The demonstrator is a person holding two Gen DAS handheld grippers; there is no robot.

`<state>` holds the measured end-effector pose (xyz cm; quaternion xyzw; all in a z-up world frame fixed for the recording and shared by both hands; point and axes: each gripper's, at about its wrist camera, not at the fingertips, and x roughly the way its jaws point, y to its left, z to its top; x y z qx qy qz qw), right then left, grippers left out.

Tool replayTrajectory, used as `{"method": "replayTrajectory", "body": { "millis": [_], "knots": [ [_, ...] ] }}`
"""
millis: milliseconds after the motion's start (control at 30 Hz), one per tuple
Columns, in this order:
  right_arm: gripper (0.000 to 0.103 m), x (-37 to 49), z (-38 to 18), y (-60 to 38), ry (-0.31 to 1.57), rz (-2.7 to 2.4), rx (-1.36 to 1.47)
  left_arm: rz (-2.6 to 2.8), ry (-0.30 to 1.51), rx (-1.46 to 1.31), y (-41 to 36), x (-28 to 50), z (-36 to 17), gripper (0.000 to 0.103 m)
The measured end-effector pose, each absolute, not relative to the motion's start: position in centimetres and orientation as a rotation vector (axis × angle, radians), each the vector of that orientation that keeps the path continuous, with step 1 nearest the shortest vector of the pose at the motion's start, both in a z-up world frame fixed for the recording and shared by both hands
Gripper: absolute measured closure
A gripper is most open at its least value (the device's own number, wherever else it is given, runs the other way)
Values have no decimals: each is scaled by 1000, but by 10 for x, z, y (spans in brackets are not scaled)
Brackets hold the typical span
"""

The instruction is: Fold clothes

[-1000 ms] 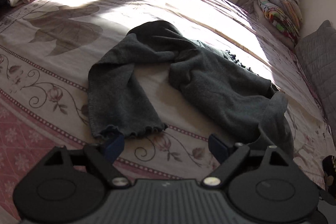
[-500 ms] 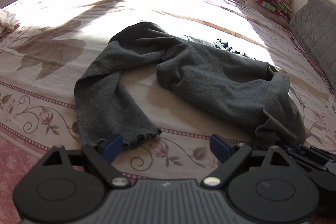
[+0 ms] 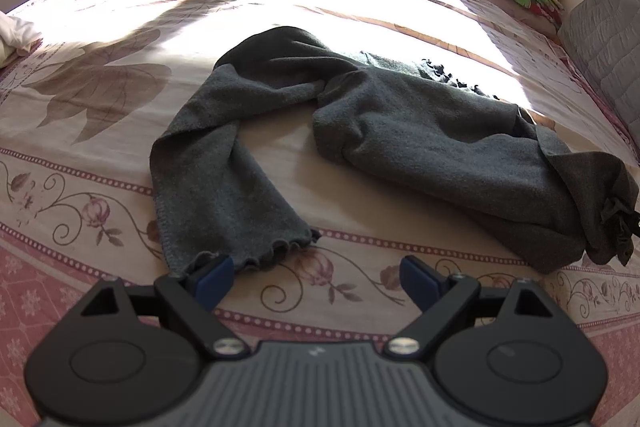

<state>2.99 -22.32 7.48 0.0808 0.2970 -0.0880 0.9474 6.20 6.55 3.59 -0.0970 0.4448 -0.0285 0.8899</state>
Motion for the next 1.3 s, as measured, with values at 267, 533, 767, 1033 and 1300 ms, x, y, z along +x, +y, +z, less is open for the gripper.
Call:
{"method": "replayTrajectory", "body": {
  "millis": [267,533,767,1033,1300],
  "knots": [
    [89,35,61,-265,682,-308,218,-54,932,-198,62,65,34,12],
    [68,29,63,-254,693,-243,155,-61,930,-180,57,65,34,12],
    [61,18,71,-238,694,-132,191,-57,934,-175,56,66,34,12],
    [60,22,57,-199,784,-19,115,-59,942,-168,54,68,32,11],
    [60,32,37,-181,869,2,99,-60,948,-160,52,68,30,11]
  ]
}}
